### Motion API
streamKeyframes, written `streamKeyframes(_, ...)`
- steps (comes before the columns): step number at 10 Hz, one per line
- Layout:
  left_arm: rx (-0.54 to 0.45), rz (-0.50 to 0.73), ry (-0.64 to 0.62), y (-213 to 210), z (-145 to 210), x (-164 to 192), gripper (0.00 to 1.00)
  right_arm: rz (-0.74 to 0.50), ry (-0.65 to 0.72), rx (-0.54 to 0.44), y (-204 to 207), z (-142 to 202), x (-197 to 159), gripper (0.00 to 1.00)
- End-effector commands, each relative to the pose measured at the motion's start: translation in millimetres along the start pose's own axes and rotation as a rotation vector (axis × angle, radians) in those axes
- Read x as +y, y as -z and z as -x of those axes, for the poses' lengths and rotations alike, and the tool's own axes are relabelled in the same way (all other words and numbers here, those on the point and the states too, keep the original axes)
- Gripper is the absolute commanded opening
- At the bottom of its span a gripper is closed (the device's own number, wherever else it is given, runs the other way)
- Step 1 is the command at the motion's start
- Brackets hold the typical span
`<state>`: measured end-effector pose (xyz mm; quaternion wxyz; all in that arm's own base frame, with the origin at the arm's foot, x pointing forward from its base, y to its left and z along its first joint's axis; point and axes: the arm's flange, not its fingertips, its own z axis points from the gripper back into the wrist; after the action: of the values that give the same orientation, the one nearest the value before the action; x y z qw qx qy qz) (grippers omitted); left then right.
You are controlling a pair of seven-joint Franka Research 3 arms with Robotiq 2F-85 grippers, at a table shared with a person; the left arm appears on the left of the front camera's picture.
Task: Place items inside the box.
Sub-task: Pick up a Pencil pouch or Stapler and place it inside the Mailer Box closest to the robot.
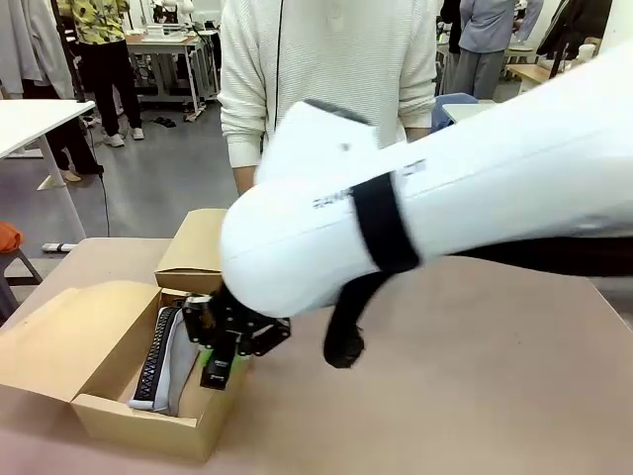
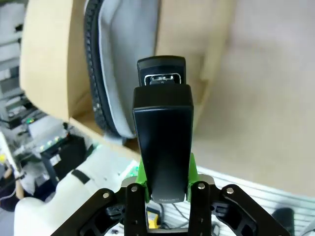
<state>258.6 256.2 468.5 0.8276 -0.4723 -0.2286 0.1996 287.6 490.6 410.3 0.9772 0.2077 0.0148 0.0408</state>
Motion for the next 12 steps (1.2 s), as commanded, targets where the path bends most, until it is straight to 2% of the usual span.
streamKeyframes(1,0.001,0.014,0.016,0,1,-1,1.00,0.050,-0.009,-0.023,25,-26,39,0.33)
streamKeyframes(2,0.001,0.014,0.016,0,1,-1,1.00,0.096,0.024,-0.116,33,-33,46,0.33)
streamKeyframes(3,0.001,0.014,0.016,0,1,-1,1.00,0.137,0.015,-0.105,41,-37,50,0.33)
streamKeyframes(6,0.001,0.014,0.016,0,1,-1,1.00,0.161,0.031,-0.086,42,-39,50,0.33)
streamKeyframes(7,0.001,0.014,0.016,0,1,-1,1.00,0.174,0.028,-0.071,41,-40,49,0.80)
streamKeyframes(9,0.001,0.014,0.016,0,1,-1,1.00,0.173,0.029,-0.058,39,-40,46,1.00)
streamKeyframes(12,0.001,0.014,0.016,0,1,-1,1.00,0.160,0.031,-0.059,36,-40,41,1.00)
